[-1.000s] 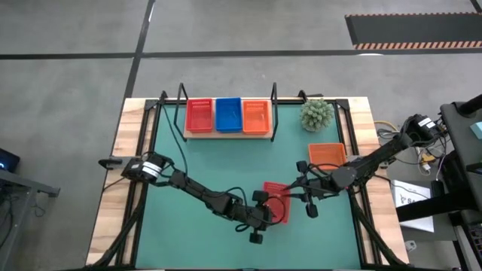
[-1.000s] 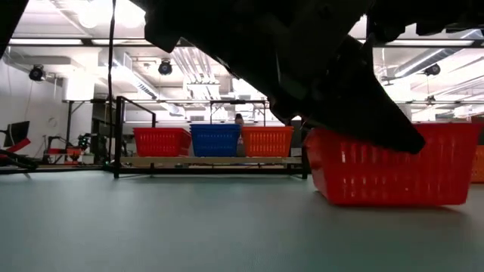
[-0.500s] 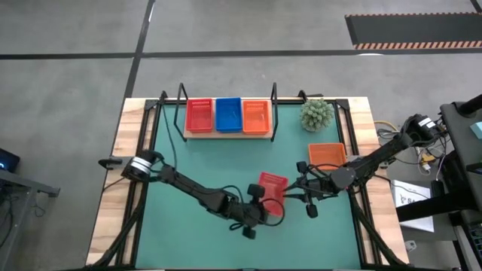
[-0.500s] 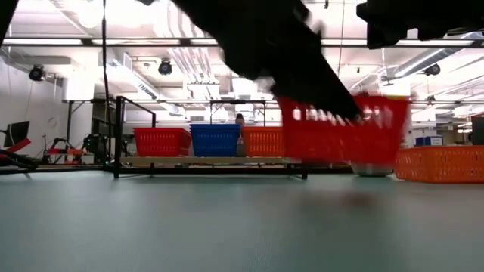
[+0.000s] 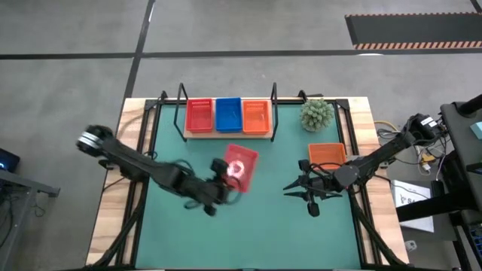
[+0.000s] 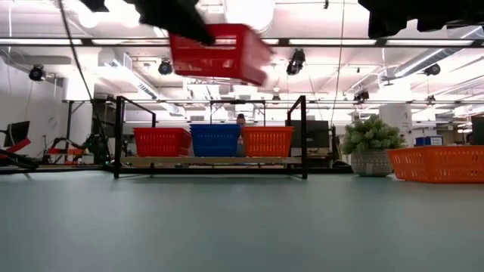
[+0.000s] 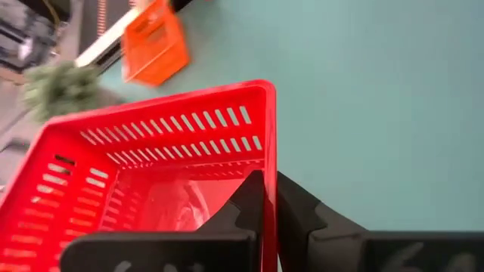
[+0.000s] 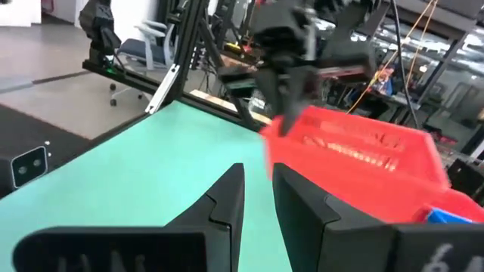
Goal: Stack baskets on shelf by color
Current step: Stack the red bin on top of the red bin on the shelf
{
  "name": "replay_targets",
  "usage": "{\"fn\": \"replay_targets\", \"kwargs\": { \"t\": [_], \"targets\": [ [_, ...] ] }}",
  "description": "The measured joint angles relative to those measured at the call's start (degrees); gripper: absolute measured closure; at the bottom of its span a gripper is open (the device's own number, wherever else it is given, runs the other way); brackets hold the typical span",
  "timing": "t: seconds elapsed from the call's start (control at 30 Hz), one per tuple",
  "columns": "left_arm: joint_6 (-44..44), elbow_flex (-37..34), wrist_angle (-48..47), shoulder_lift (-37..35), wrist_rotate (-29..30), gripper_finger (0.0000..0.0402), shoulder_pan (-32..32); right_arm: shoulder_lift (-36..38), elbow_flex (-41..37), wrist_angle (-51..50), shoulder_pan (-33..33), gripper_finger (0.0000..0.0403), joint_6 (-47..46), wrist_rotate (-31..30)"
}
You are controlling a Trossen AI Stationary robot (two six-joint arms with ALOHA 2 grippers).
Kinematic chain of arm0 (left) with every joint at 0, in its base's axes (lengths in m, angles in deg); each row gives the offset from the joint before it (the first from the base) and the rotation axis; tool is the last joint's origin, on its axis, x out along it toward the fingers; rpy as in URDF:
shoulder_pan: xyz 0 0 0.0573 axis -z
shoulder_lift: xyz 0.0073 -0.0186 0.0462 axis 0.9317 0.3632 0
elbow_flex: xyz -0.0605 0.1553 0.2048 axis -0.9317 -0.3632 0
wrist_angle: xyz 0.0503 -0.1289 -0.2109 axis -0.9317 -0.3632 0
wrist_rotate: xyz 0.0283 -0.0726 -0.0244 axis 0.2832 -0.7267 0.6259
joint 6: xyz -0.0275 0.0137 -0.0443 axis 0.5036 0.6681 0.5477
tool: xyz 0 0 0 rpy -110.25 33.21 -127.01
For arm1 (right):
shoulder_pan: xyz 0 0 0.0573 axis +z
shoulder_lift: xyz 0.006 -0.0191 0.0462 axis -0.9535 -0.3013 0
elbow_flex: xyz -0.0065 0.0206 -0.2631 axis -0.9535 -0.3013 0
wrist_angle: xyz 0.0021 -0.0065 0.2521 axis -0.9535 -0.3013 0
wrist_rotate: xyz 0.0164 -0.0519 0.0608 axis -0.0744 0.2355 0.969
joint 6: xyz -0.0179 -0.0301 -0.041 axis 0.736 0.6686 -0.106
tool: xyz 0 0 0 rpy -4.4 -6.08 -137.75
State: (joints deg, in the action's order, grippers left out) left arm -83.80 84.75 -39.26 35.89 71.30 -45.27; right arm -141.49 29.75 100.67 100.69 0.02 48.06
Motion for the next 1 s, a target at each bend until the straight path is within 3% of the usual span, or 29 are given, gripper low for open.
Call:
{"fn": "replay_targets", "kwargs": {
  "t": [0.1, 0.23, 0.43, 0.57, 0.7, 1.0],
  "targets": [
    [-3.6, -6.7, -0.5, -9.0, 0.6, 0.0401, -2.7, 0.6, 0.0, 0.0, -0.2, 0.034, 1.9, -0.1],
    [-7.4, -13.3, -0.7, -20.2, 0.2, 0.0401, -11.4, 1.5, 0.0, 0.4, -0.5, 0.034, 3.7, -0.6],
    [-10.7, -19.0, -3.3, -30.6, -11.2, 0.0401, -30.8, 2.2, 0.0, 0.5, -0.9, 0.034, 4.8, -1.1],
    [-11.3, -20.7, -3.5, -31.7, -18.6, 0.0401, -41.1, 2.1, 0.0, 0.2, -0.9, 0.034, 5.9, -1.1],
    [-14.2, -20.7, -3.4, -29.7, -22.1, 0.0401, -46.5, 2.2, 0.0, 0.2, -0.9, 0.034, 6.7, -1.6],
    [-21.0, -20.7, -3.4, -24.7, -22.7, 0.0402, -52.6, 2.2, 0.0, -0.6, -0.9, 0.034, 6.9, -1.6]
  ]
}}
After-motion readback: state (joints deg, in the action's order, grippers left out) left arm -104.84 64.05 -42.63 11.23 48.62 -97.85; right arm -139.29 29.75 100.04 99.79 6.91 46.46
